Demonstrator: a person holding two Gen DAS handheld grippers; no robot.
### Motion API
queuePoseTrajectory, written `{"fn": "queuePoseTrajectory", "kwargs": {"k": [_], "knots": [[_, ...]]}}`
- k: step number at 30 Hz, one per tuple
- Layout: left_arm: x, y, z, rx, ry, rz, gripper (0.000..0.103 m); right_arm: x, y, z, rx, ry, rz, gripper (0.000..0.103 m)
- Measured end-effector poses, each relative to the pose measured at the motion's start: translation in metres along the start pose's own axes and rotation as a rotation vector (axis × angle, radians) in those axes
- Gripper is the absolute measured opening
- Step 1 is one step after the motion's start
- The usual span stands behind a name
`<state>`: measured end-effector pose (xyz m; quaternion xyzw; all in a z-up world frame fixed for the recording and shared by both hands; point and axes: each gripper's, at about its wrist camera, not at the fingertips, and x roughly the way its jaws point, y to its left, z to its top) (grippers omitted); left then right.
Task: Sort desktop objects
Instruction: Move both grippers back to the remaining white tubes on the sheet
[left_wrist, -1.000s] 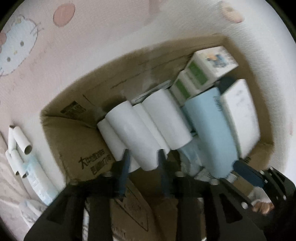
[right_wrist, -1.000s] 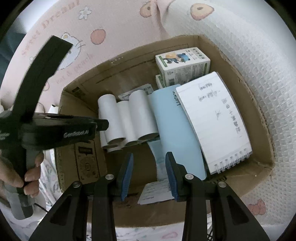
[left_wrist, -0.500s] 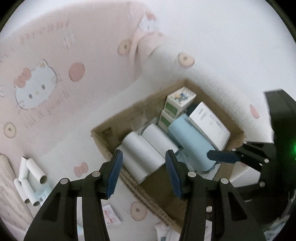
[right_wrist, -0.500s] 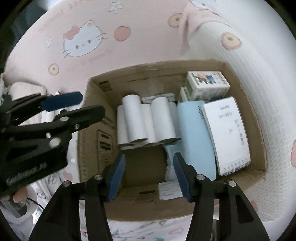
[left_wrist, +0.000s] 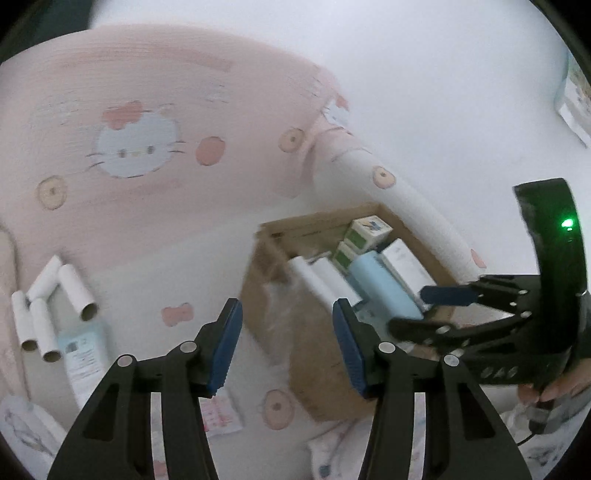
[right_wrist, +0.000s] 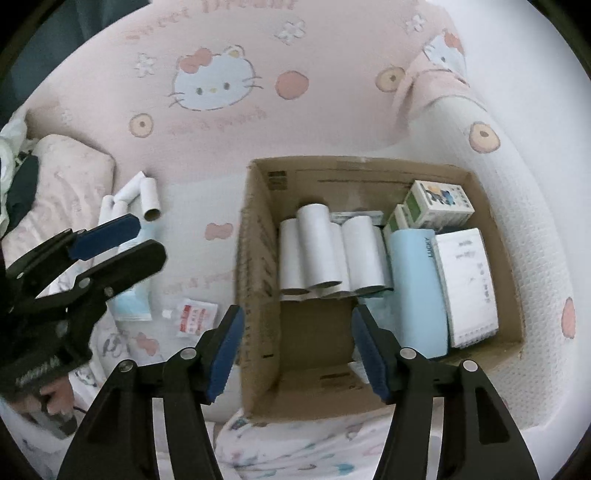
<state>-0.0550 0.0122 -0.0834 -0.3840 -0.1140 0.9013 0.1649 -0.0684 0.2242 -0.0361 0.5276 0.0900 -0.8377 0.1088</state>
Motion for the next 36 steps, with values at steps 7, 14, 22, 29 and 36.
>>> {"fn": "queuePoseTrajectory", "kwargs": {"k": [7,14,22,29,36], "knots": [[-0.015,0.047,-0.038,-0.066,0.004,0.051,0.055,-0.017,0.051,-0.019,-0.098,-0.202,-0.031,0.058],[-0.022,0.074,-0.073,-0.103,-0.043,0.099,0.055,-0.022,0.1,-0.036,-0.172,-0.374,-0.057,0.058],[-0.005,0.096,-0.098,0.015,-0.029,0.246,0.055,0.012,0.157,-0.03,-0.332,-0.361,0.033,0.059],[-0.004,0.176,-0.099,-0.284,-0.038,0.193,0.055,0.062,0.184,-0.011,-0.387,-0.269,0.107,0.059],[-0.007,0.252,-0.082,-0.533,-0.156,0.137,0.055,0.106,0.208,0.02,-0.449,-0.225,0.097,0.059]]}}
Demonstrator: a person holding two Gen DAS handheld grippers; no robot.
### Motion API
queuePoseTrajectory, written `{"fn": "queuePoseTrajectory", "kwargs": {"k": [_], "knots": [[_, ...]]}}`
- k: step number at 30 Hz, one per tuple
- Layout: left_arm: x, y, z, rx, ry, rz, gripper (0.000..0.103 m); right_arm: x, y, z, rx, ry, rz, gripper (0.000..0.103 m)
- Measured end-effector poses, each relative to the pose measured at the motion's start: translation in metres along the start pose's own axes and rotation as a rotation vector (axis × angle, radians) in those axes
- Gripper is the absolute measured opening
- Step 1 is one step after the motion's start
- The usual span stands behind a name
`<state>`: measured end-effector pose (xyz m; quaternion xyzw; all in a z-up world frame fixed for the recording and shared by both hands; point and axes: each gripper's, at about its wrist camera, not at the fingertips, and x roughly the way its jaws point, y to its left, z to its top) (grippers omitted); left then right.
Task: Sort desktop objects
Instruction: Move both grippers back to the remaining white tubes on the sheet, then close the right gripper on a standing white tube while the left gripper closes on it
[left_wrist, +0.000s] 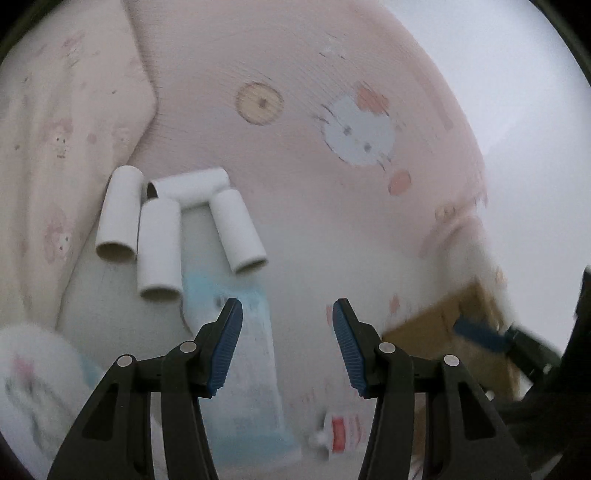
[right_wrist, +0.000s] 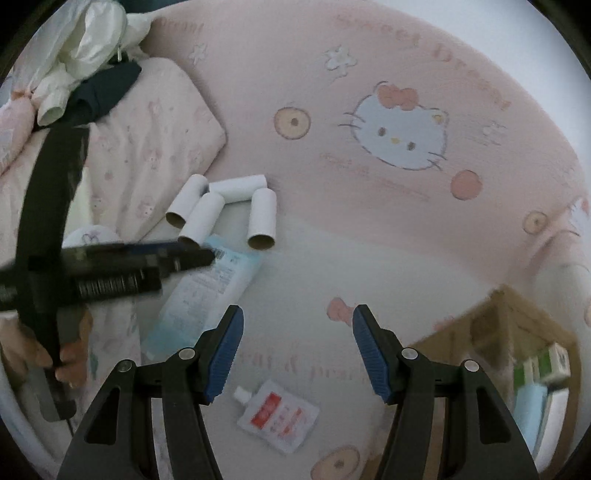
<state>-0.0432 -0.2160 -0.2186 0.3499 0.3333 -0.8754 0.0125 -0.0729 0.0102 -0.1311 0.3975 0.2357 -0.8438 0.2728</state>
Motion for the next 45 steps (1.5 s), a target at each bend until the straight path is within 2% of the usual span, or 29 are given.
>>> {"fn": "queuePoseTrajectory", "kwargs": {"k": [4,8,10,13,15,18,25,26,30,36,37,38,42,43,45], "knots": [[0.016,0.019,0.024,-0.097,-0.002,-0.032,0.055,0.032,-0.004,0.018,0.039,0.024,0.052,0.059],[0.031,0.036,0.043,-0.177,-0.003,-0.123,0.055,0.07,-0.01,0.033,0.124,0.096,0.108,0.059],[0.044,0.047,0.05,-0.232,0.045,-0.155,0.055,0.088,-0.012,0.04,0.163,0.129,0.149,0.059],[0.069,0.054,0.059,-0.273,0.123,-0.173,0.055,0.109,-0.01,0.046,0.175,0.162,0.154,0.059],[0.082,0.052,0.064,-0.264,0.141,-0.164,0.055,0.123,-0.007,0.05,0.171,0.183,0.161,0.059],[0.093,0.046,0.074,-0.201,0.142,-0.108,0.055,0.139,-0.005,0.057,0.174,0.196,0.194,0.059],[0.113,0.071,0.081,-0.323,0.173,-0.132,0.054,0.17,0.001,0.073,0.163,0.189,0.24,0.059],[0.113,0.072,0.082,-0.324,0.161,-0.144,0.054,0.175,0.002,0.075,0.162,0.185,0.246,0.059],[0.119,0.065,0.088,-0.272,0.169,-0.084,0.054,0.193,0.009,0.082,0.138,0.188,0.259,0.059],[0.123,0.064,0.089,-0.269,0.183,-0.099,0.053,0.219,0.019,0.083,0.08,0.224,0.262,0.058],[0.119,0.068,0.087,-0.272,0.183,-0.098,0.051,0.223,0.019,0.083,0.077,0.231,0.264,0.052],[0.119,0.069,0.087,-0.275,0.182,-0.101,0.051,0.228,0.019,0.083,0.088,0.247,0.283,0.041],[0.121,0.067,0.087,-0.278,0.191,-0.102,0.051,0.224,0.017,0.085,0.092,0.228,0.294,0.04],[0.12,0.068,0.087,-0.285,0.199,-0.112,0.051,0.22,0.018,0.085,0.085,0.22,0.287,0.04],[0.123,0.073,0.084,-0.338,0.231,-0.185,0.051,0.209,0.019,0.087,0.062,0.198,0.266,0.04]]}}
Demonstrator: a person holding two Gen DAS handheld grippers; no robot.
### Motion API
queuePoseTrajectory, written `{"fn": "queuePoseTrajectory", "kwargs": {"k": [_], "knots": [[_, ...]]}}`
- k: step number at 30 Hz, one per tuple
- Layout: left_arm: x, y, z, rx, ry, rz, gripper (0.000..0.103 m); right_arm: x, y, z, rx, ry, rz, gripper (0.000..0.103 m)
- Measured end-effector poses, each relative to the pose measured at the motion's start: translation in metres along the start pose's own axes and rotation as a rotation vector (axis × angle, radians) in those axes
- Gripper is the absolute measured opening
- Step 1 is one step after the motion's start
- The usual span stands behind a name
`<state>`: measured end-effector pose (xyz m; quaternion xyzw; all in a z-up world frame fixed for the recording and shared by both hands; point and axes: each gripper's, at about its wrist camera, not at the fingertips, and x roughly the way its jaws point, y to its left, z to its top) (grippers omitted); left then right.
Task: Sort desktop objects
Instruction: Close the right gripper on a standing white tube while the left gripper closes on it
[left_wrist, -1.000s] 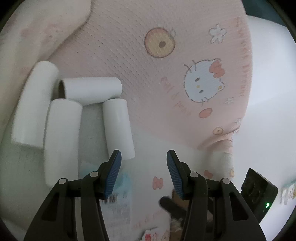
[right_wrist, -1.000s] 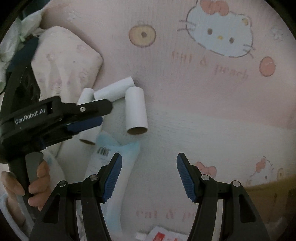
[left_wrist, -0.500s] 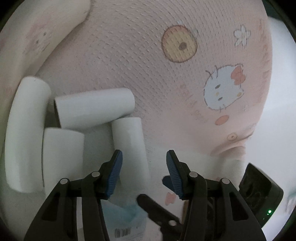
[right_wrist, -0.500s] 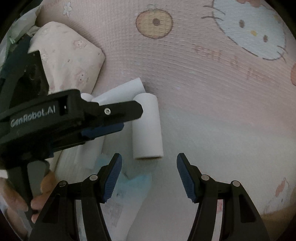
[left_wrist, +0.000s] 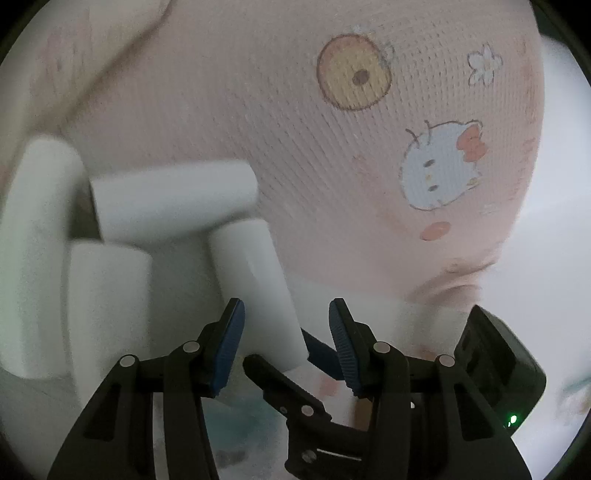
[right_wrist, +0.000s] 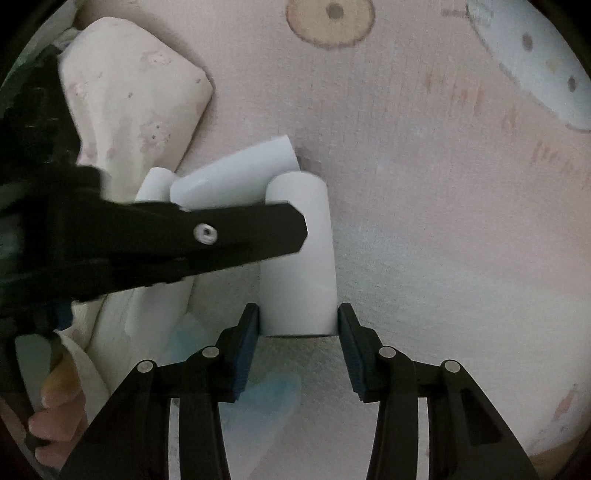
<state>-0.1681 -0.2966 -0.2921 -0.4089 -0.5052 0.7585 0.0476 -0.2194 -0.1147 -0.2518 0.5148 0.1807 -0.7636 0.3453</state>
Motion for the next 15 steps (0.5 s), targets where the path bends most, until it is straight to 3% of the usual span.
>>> {"fn": "queuePoseTrajectory", "kwargs": {"k": [6,9,15], "knots": [[0.006,0.017,0.002,-0.129,0.076,-0.135,0.053,-0.026,0.005,-0.001,-0.018,-0.04,-0.063,0.04],[0.01,0.02,0.0,-0.151,0.097,-0.156,0.053,-0.038,0.004,0.001,-0.009,-0.074,-0.075,0.04],[0.003,0.019,0.0,-0.161,0.048,-0.189,0.053,-0.05,0.013,0.0,-0.013,-0.093,-0.086,0.04]]}}
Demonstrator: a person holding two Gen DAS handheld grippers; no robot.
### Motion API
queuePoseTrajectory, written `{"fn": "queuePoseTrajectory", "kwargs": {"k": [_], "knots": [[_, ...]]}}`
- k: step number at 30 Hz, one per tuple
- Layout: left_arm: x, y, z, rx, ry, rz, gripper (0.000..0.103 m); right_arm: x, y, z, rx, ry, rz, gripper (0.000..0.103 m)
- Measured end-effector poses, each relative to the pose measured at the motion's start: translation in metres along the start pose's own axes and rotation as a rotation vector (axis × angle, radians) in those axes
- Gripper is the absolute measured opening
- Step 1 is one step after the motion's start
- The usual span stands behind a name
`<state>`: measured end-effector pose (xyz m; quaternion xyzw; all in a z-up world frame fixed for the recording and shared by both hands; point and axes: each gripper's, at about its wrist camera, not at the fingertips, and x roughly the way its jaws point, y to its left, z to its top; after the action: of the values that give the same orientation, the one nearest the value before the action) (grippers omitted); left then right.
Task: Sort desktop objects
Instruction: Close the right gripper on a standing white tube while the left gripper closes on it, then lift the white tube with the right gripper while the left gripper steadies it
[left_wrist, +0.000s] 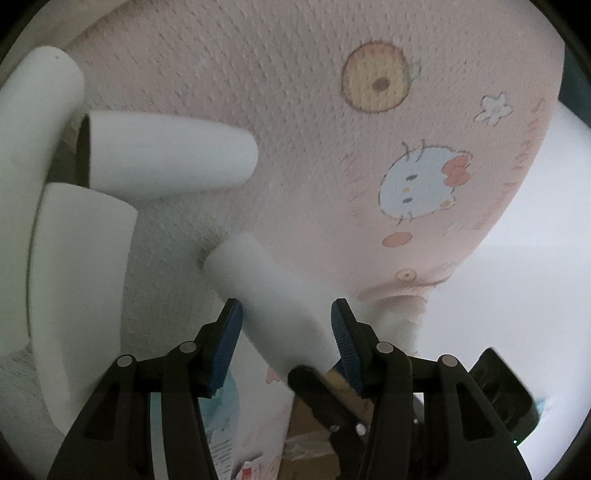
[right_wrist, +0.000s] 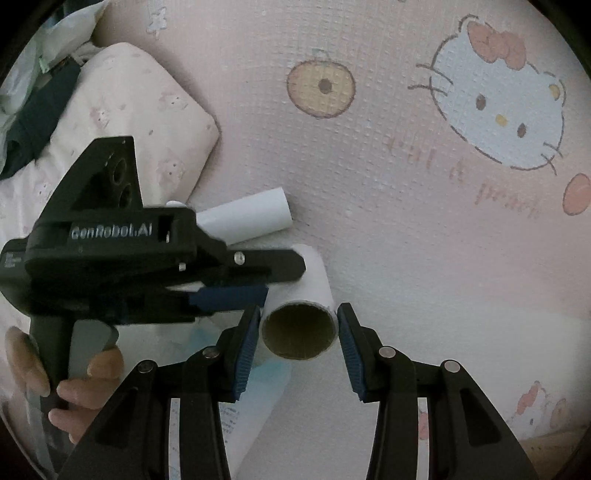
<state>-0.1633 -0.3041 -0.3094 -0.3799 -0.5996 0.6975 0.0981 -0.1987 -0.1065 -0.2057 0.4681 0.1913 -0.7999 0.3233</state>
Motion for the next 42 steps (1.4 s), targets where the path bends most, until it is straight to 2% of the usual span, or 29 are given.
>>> {"fn": "queuePoseTrajectory", "kwargs": {"k": [4,6,10,14,17,20,22,25,27,32,35,39,42], "knots": [[-0.003,0.001,-0.001,-0.02,-0.004,-0.094,0.053,-0.001,-0.005,-0.002,-0.005,0.018,0.005,0.04],[0.0,-0.004,-0.004,0.0,0.019,-0.113,0.053,-0.008,-0.002,-0.01,-0.011,0.016,-0.004,0.04],[0.006,-0.017,-0.02,0.091,0.064,-0.032,0.053,-0.014,0.004,-0.016,-0.042,0.025,-0.056,0.04],[0.012,-0.014,-0.03,0.089,0.111,0.024,0.053,-0.023,-0.005,-0.024,-0.027,0.014,-0.114,0.04],[0.023,-0.009,-0.028,0.076,0.131,0.077,0.053,-0.027,-0.018,-0.031,0.033,0.016,-0.083,0.04],[0.041,-0.011,-0.028,0.071,0.203,0.069,0.053,-0.03,-0.023,-0.036,0.067,0.005,-0.056,0.04],[0.049,-0.015,-0.034,0.094,0.24,0.093,0.054,-0.031,-0.016,-0.033,0.058,-0.006,-0.072,0.04],[0.053,-0.023,-0.039,0.123,0.246,0.125,0.053,-0.029,-0.013,-0.032,0.06,-0.008,-0.091,0.04],[0.057,-0.028,-0.04,0.146,0.272,0.166,0.053,-0.029,-0.016,-0.034,0.086,-0.008,-0.085,0.04],[0.088,-0.053,-0.045,0.246,0.429,0.328,0.053,-0.034,-0.029,-0.064,0.17,0.023,-0.05,0.04],[0.108,-0.067,-0.053,0.317,0.498,0.4,0.053,-0.038,-0.038,-0.077,0.208,0.032,-0.059,0.04],[0.137,-0.083,-0.064,0.347,0.548,0.463,0.053,-0.048,-0.057,-0.089,0.281,0.042,-0.068,0.04],[0.144,-0.086,-0.081,0.351,0.568,0.49,0.053,-0.054,-0.071,-0.096,0.34,0.058,-0.057,0.04]]}}
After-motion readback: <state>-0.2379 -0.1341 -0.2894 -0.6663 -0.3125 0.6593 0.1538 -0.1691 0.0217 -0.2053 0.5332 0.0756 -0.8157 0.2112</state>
